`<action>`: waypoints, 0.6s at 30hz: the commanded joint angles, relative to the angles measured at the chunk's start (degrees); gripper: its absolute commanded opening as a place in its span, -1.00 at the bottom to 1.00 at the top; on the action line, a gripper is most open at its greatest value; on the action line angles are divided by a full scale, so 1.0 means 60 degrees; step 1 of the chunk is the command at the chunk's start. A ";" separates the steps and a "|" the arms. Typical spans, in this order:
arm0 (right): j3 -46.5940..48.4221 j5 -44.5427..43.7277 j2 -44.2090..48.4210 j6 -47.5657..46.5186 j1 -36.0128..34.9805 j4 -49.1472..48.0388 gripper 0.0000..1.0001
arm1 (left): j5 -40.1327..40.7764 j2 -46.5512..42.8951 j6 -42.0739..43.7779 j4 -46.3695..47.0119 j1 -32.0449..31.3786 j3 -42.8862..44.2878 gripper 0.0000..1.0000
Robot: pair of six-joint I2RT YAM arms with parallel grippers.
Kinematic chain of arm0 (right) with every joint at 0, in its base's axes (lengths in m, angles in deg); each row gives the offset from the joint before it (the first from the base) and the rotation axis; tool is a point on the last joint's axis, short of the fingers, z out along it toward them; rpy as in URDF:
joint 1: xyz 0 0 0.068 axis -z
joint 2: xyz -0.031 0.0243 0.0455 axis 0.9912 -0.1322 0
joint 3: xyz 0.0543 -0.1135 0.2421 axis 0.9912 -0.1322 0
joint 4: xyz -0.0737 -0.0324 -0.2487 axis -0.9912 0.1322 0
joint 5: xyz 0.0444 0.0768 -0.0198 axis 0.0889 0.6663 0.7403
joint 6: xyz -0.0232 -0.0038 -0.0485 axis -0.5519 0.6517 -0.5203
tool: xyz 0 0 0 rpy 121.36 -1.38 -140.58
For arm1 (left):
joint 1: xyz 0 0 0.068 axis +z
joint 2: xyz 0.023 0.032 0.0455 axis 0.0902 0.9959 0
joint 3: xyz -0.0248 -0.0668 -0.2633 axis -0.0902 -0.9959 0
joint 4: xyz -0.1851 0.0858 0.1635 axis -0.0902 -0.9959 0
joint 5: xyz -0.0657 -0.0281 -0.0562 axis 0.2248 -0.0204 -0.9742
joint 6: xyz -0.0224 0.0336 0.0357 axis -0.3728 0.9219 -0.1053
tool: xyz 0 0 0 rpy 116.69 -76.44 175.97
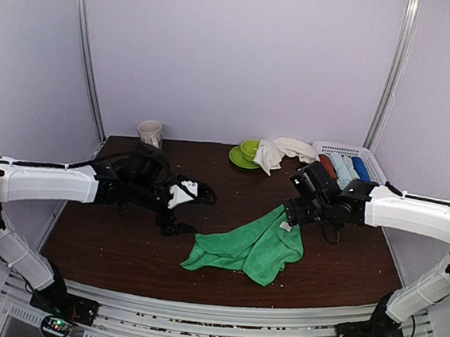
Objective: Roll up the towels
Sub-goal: Place the towel at the center of the board, then pick up the towel from the center of the board.
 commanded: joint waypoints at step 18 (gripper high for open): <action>-0.2402 0.1201 0.2174 0.0844 0.0266 -0.1201 0.99 | -0.0767 0.3379 0.0879 -0.1786 -0.1863 0.2636 0.46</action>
